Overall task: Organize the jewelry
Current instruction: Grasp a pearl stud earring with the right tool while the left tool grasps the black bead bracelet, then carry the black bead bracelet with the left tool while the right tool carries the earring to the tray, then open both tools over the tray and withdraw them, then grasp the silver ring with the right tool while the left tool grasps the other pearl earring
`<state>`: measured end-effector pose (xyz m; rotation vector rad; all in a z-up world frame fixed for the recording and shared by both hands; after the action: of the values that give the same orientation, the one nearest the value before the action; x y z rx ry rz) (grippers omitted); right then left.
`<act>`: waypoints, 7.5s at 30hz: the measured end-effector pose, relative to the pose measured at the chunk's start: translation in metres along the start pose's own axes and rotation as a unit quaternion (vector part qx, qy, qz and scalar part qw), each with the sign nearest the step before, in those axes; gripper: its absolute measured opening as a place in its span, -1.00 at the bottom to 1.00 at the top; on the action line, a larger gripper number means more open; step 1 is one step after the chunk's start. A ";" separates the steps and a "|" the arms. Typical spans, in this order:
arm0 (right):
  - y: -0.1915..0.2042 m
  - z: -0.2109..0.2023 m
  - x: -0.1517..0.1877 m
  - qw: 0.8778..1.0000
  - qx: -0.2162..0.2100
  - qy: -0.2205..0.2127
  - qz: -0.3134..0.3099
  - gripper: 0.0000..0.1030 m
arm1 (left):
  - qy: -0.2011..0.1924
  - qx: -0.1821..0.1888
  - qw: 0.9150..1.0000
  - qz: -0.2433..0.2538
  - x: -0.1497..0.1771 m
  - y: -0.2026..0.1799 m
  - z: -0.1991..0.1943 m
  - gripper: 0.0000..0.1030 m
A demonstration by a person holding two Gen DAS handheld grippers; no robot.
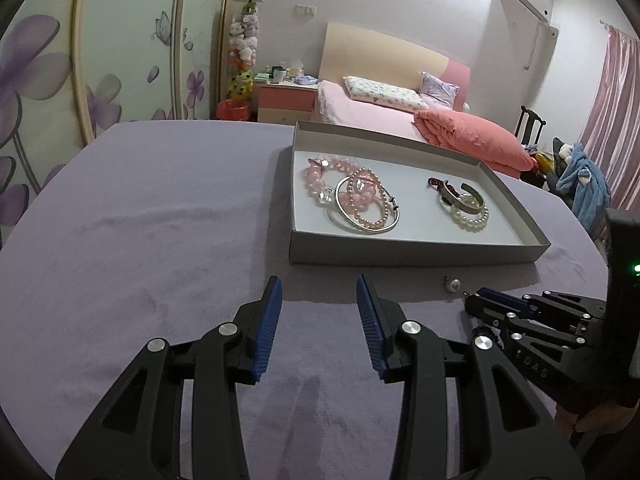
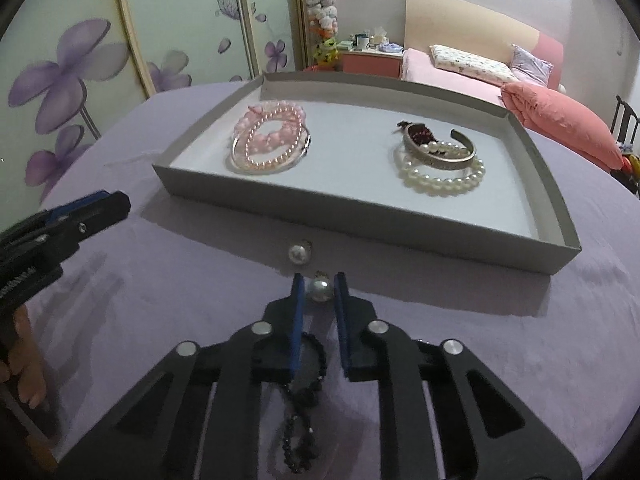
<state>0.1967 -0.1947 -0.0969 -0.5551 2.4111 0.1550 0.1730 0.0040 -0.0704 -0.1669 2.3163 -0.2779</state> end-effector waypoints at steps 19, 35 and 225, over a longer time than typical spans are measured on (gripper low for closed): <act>-0.101 -0.042 0.038 0.986 0.063 -0.034 0.149 -0.74 | 0.099 0.110 0.984 0.098 0.042 -0.094 0.017 -0.22; -0.083 -0.040 0.044 0.990 0.036 -0.034 0.130 -0.74 | 0.081 -0.005 0.987 0.141 0.038 -0.068 0.028 -0.75; -0.084 -0.031 0.048 0.991 0.065 -0.005 0.119 -0.58 | 0.081 0.020 0.990 0.114 0.024 -0.120 0.062 -0.44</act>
<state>0.1818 -0.2952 -0.1000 -0.2057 2.4509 0.1013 0.2060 -0.1261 -0.0984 0.1444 2.4607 -0.2295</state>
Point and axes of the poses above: each gripper's, at about its wrist camera, not at the fingertips, and z roughly the way its jaws point, y to its left, x to its underside, the point moved 2 cm from there along z, roughly the way its jaws point, and after that the axes turned 8 degrees about -z, right-handed, at the moved point
